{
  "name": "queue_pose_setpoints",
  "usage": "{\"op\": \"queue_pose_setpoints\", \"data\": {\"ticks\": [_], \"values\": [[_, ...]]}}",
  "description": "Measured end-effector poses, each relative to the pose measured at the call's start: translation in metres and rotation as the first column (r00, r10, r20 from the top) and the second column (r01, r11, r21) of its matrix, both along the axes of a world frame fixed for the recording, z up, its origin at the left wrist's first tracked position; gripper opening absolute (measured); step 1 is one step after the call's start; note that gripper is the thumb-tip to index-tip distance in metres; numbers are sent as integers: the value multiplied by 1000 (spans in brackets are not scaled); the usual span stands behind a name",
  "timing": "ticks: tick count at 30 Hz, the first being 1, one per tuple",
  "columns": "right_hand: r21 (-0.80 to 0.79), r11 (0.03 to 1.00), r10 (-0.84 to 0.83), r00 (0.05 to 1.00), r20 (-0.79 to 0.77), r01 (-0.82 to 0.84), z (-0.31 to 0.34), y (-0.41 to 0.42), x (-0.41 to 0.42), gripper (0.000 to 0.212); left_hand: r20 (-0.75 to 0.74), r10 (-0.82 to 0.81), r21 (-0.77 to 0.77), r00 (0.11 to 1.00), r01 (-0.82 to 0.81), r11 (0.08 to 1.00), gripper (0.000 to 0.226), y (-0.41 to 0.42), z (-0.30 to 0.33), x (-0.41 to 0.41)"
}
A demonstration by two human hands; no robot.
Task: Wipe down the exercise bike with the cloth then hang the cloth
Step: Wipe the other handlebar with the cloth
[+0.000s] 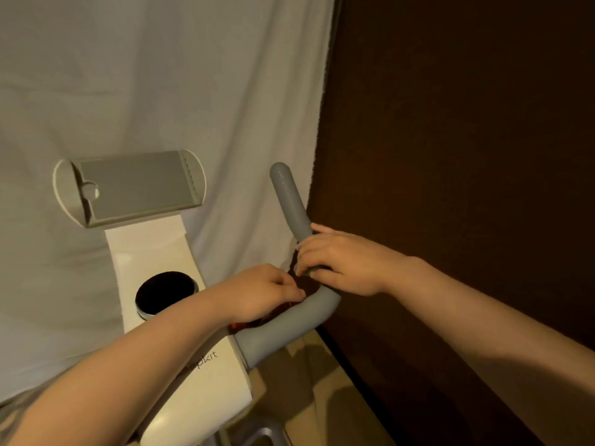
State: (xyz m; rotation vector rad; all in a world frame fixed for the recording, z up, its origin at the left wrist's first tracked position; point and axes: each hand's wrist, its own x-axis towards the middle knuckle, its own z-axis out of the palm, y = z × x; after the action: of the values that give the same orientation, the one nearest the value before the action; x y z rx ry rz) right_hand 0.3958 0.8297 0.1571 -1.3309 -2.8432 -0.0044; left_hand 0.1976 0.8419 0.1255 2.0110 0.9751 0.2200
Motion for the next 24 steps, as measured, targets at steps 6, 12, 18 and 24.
{"op": "queue_pose_setpoints", "data": {"ticks": [6,12,18,24], "values": [[-2,998,59,996,69,-59,2,16,-14,24,56,-114,-24,992,115,993,33,-4,6,-6],[44,992,120,993,12,-121,0,23,-12,26,80,-121,18,989,120,993,37,-3,3,-9],[-107,993,40,992,-116,-53,-15,9,-2,14,68,-116,30,991,114,993,40,-5,3,-7],[-78,835,-269,280,-922,544,-50,-23,-17,25,87,-123,31,989,120,992,43,-6,1,-5]]}}
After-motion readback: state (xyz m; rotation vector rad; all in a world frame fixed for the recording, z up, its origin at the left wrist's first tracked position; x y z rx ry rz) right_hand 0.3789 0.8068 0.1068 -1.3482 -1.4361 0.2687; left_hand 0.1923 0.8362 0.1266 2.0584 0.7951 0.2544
